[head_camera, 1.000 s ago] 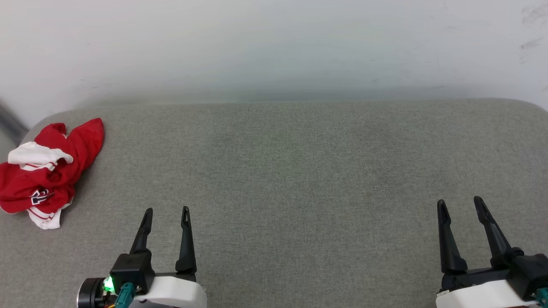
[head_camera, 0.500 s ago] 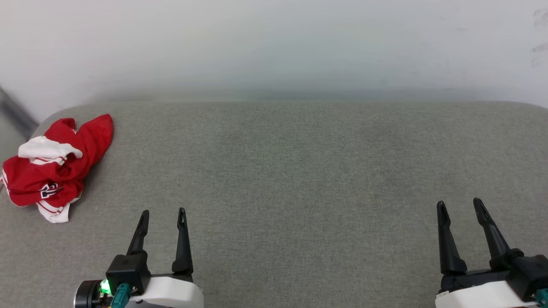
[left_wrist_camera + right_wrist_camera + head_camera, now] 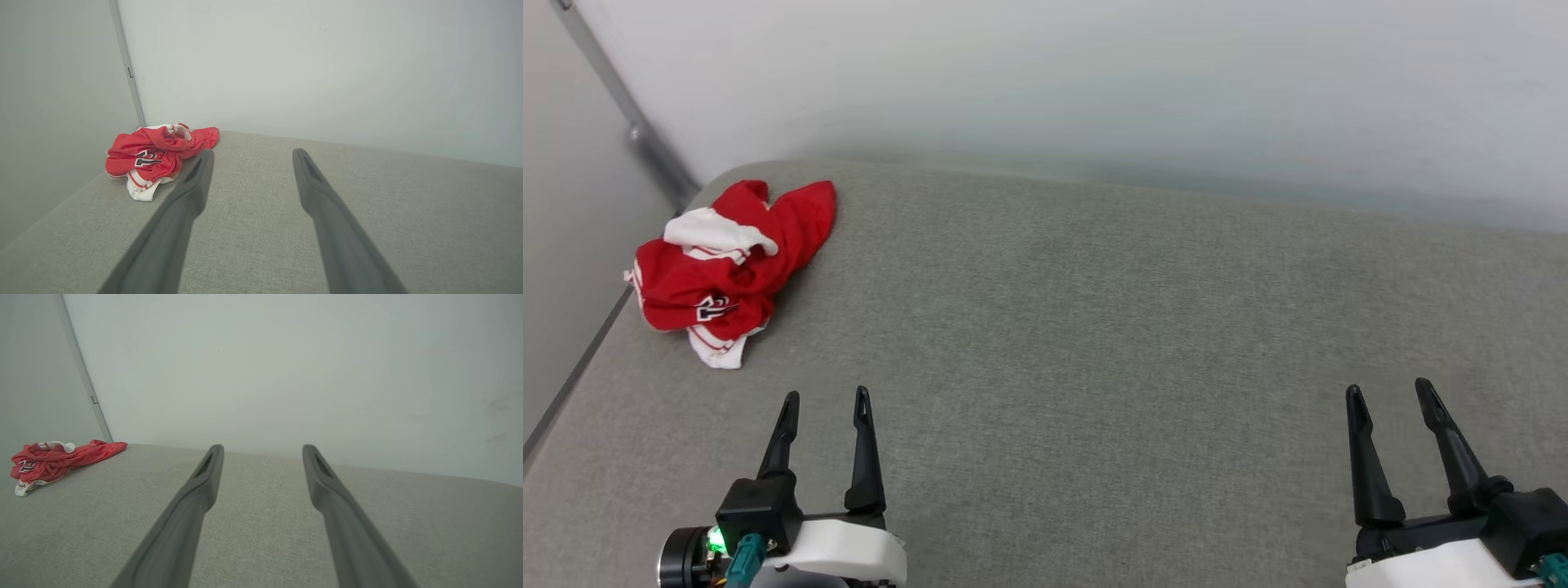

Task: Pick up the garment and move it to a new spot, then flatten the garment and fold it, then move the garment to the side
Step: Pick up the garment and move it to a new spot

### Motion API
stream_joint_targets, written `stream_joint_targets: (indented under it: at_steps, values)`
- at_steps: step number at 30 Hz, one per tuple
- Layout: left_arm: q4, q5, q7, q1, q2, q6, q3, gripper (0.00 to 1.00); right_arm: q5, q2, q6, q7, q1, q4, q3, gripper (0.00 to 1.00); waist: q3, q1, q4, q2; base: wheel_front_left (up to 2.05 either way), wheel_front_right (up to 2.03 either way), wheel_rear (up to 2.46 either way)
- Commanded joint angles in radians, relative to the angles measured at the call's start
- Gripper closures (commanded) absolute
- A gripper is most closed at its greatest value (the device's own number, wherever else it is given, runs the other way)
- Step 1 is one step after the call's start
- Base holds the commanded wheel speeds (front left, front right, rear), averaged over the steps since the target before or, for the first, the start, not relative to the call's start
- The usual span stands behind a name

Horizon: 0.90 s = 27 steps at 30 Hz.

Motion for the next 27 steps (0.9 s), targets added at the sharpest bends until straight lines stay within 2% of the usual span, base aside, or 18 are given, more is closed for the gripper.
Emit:
stream_joint_targets:
  at_steps: [1,16,22,27]
  values:
    - [-0.002,0.000,-0.003,-0.006,-0.001,-0.003,0.003,0.00,-0.004,0.000,0.000,-0.002,0.003,-0.003,0.000,0.00,0.008,0.0000,0.031,0.0000,0.00,0.00,0.00]
    - [-0.003,-0.017,-0.003,-0.018,-0.001,-0.002,0.027,0.00,-0.026,0.000,0.000,-0.002,-0.017,-0.013,0.020,0.00,0.038,0.0000,0.220,0.0000,0.00,0.00,0.00]
    - [0.000,-0.020,-0.003,-0.008,-0.001,0.000,0.038,0.00,-0.029,0.000,0.000,-0.002,-0.026,-0.012,0.026,0.00,0.042,0.0000,0.241,0.0000,0.00,0.00,0.00]
    - [0.006,-0.021,-0.003,-0.026,-0.001,-0.008,0.067,0.00,-0.035,0.000,0.000,-0.002,-0.030,-0.014,0.030,0.00,0.049,0.0000,0.232,0.0000,0.00,0.00,0.00]
